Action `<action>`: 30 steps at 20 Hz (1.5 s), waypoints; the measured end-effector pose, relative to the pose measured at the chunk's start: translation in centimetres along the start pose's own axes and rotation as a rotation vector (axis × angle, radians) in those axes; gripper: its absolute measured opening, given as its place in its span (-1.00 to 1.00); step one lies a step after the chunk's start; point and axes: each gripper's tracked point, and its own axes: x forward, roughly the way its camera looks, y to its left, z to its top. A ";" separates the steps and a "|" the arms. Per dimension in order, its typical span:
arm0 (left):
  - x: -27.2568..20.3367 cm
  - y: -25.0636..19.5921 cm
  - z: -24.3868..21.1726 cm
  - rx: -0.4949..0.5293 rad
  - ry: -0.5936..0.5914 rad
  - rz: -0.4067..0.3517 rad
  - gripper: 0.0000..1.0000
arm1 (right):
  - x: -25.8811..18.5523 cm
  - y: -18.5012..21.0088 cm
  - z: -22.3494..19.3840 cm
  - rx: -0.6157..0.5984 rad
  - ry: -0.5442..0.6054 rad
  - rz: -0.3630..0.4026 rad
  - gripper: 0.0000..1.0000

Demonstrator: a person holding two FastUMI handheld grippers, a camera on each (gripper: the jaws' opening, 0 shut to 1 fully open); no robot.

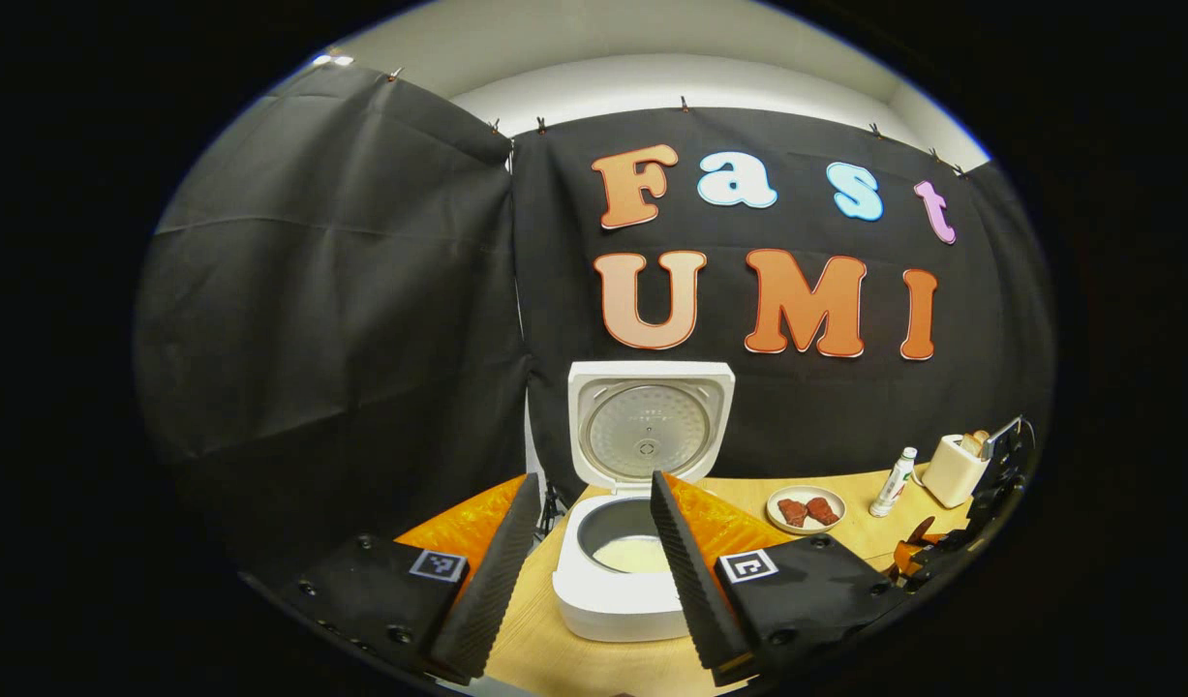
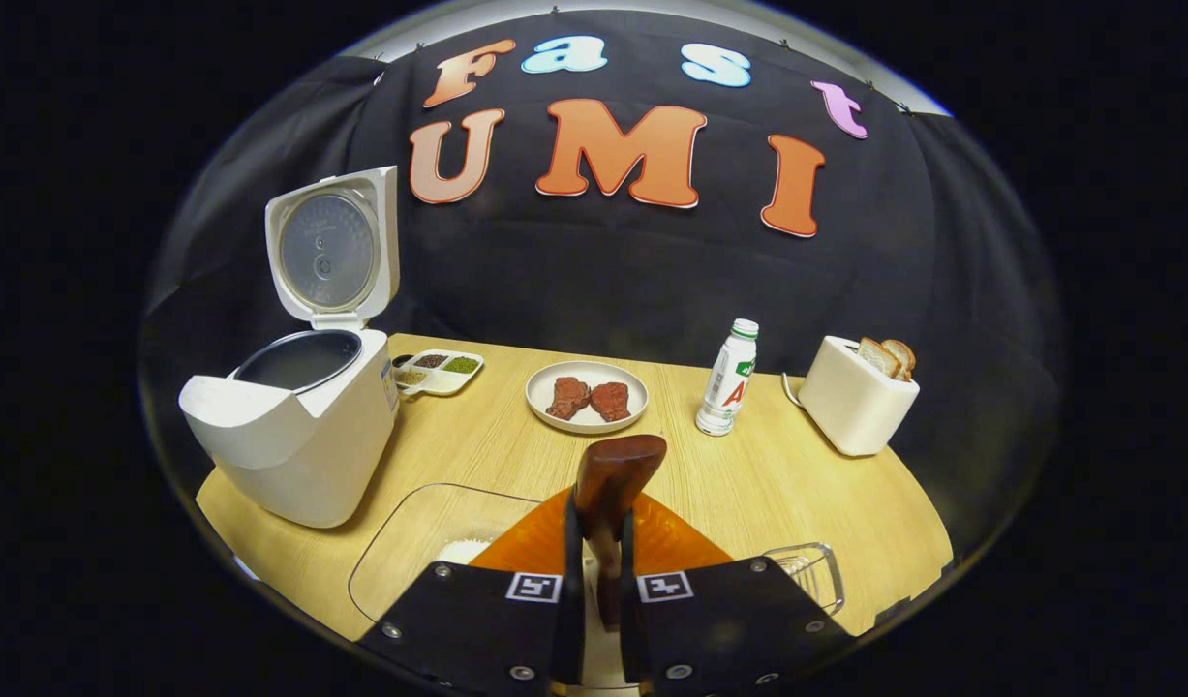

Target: Close the left gripper, press the button to open the rice cooker; take a wooden spoon from the chopstick holder with the right hand, scoop a spoonful of rice and pour it into the rice cooker, then put the wooden spoon back into the chopstick holder.

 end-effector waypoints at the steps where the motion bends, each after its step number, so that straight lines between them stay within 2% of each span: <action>1: 0.1 0.1 -0.3 0.000 0.007 -0.004 0.62 | 0.1 0.6 -0.3 0.016 0.010 -0.008 -0.71; 5: 0.8 0.4 -1.6 -0.009 0.038 -0.023 0.60 | -0.6 3.9 -1.4 0.090 0.057 0.037 -0.71; 8: 1.2 0.5 -2.2 -0.011 0.053 -0.040 0.60 | -0.8 4.5 -1.2 0.164 0.082 0.049 -0.71; 18: 2.3 0.3 -3.1 -0.015 0.076 -0.064 0.60 | 0.0 2.6 -2.0 0.661 0.234 0.066 -0.71; 21: 2.2 0.1 -3.1 -0.018 0.077 -0.064 0.60 | 0.5 2.4 -2.4 0.850 0.284 0.091 -0.72; 28: 1.9 -1.3 -2.7 -0.002 0.072 -0.080 0.60 | 0.6 1.8 -3.3 1.077 0.337 0.143 -0.71; 30: 1.8 -1.7 -2.7 0.003 0.071 -0.088 0.60 | 0.7 1.5 -3.8 1.107 0.346 0.154 -0.72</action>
